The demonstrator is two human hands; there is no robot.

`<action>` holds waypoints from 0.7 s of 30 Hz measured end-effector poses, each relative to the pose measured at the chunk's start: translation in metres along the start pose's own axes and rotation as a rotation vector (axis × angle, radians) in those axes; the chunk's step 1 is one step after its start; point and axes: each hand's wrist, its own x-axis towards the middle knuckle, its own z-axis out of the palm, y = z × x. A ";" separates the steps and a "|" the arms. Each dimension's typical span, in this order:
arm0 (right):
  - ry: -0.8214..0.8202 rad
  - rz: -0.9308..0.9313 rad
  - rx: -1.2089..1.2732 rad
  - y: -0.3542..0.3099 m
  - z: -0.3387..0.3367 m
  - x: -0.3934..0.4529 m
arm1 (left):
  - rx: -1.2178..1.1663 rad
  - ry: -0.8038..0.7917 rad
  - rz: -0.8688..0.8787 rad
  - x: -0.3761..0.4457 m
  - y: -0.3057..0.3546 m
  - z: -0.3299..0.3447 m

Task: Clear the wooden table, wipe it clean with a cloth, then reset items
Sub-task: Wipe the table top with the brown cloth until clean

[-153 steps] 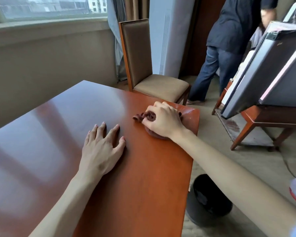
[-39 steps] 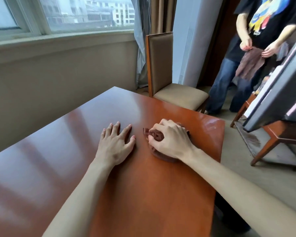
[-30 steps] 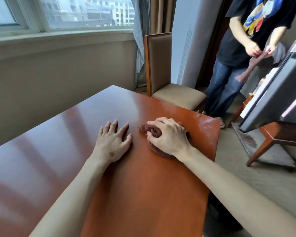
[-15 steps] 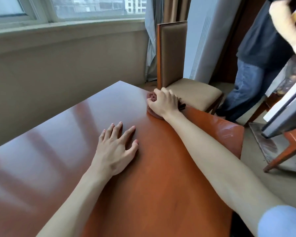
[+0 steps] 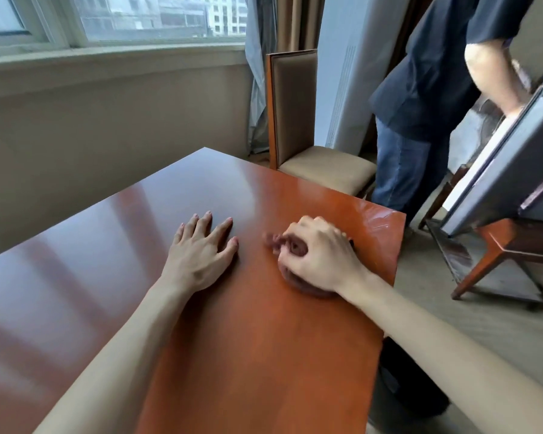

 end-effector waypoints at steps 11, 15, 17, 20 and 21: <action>0.090 0.382 -0.095 0.084 0.057 0.194 | 0.041 0.026 -0.026 0.005 -0.001 0.004; 0.046 0.259 -0.131 0.041 0.044 0.138 | 0.047 -0.004 -0.037 0.002 0.003 -0.002; 0.014 0.151 -0.098 0.002 0.029 0.082 | 0.087 -0.011 -0.056 0.000 0.008 -0.006; -0.020 -0.011 0.034 -0.060 0.002 -0.023 | 0.142 -0.028 -0.119 -0.006 0.022 -0.017; -0.039 -0.074 0.079 -0.076 -0.009 -0.058 | 0.117 -0.043 -0.121 -0.013 0.027 -0.022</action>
